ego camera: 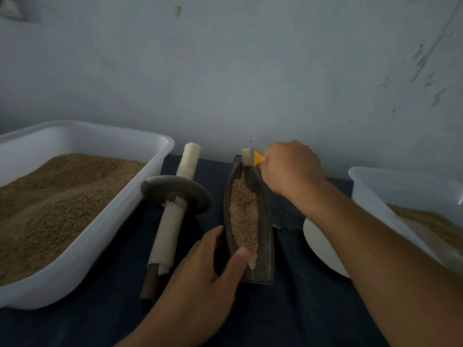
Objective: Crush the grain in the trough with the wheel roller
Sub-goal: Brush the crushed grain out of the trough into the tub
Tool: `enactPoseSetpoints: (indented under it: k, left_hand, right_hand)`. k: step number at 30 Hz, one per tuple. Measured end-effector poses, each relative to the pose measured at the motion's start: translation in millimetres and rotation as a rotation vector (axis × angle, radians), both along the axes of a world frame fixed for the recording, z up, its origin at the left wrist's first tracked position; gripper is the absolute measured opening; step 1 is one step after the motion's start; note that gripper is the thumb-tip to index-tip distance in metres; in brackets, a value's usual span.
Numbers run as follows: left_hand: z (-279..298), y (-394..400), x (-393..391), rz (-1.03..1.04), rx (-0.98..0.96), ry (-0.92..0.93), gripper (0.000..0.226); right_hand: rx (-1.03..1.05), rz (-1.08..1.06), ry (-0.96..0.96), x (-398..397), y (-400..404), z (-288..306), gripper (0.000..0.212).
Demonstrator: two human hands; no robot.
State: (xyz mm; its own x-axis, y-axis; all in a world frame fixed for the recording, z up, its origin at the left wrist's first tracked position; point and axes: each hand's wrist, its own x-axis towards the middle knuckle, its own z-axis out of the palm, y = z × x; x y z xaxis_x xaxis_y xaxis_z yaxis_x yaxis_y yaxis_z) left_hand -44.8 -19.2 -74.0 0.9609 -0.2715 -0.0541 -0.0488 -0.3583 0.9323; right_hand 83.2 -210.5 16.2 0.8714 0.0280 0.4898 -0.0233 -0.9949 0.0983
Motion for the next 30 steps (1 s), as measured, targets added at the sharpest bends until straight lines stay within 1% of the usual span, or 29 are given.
enactPoseSetpoints:
  k: [3, 5, 8, 9, 11, 13, 14, 17, 20, 22, 24, 25, 27, 29, 30]
  left_hand:
    - [0.2, -3.4, 4.1, 0.004, -0.192, 0.176, 0.076]
    - [-1.6, -5.6, 6.5, -0.001, -0.283, 0.243, 0.074]
    - [-7.8, -11.6, 8.3, -0.006, -0.379, 0.337, 0.057]
    - [-9.0, -14.2, 8.5, 0.0, -0.409, 0.366, 0.051]
    - [-10.9, -17.4, 9.3, 0.005, -0.447, 0.393, 0.043]
    - [-11.3, -17.3, 11.4, -0.004, -0.455, 0.378, 0.04]
    - [-11.4, -17.0, 12.6, -0.012, -0.449, 0.366, 0.04]
    - [-13.6, -15.5, 16.5, -0.046, -0.406, 0.336, 0.042]
    - [-15.1, -13.6, 18.9, -0.094, -0.38, 0.314, 0.046]
    - [-16.9, -13.6, 20.6, -0.104, -0.379, 0.305, 0.048]
    - [-18.8, -14.5, 21.4, -0.101, -0.386, 0.306, 0.045]
    - [-19.1, -14.9, 21.7, -0.099, -0.394, 0.315, 0.043]
    - [-18.9, -15.5, 21.2, -0.102, -0.41, 0.335, 0.039]
    - [-18.0, -14.9, 20.7, -0.096, -0.409, 0.327, 0.039]
    - [-17.1, -14.7, 20.6, -0.087, -0.411, 0.325, 0.041]
  right_hand:
    - [-0.005, 0.033, 0.097, 1.1, 5.2, -21.4, 0.029]
    - [-0.02, 0.085, 0.16, -6.3, 0.5, -29.3, 0.034]
    - [-0.05, 0.117, 0.272, -20.8, -7.2, -16.9, 0.035]
    - [-0.055, 0.114, 0.279, -24.1, -8.9, -8.7, 0.033]
    - [-0.06, 0.076, 0.228, -26.0, -10.5, 6.5, 0.027]
    - [-0.027, 0.031, 0.142, -19.1, -7.0, 13.6, 0.024]
    - [-0.011, 0.016, 0.128, -13.8, -2.9, 13.1, 0.024]
    - [-0.005, -0.001, 0.165, -0.9, 11.4, -1.6, 0.026]
    - [-0.024, 0.059, 0.204, -6.1, 19.3, -20.2, 0.033]
    - [-0.033, 0.093, 0.27, -15.0, 17.0, -19.4, 0.031]
    - [-0.034, 0.084, 0.331, -21.2, 10.6, -4.9, 0.025]
    - [-0.029, 0.074, 0.325, -21.9, 7.0, 4.1, 0.022]
    - [-0.023, 0.054, 0.226, -19.6, 3.2, 16.8, 0.019]
    - [-0.015, 0.028, 0.137, -16.0, 7.8, 16.2, 0.016]
    - [-0.012, 0.01, 0.141, -15.4, 11.8, 10.9, 0.016]
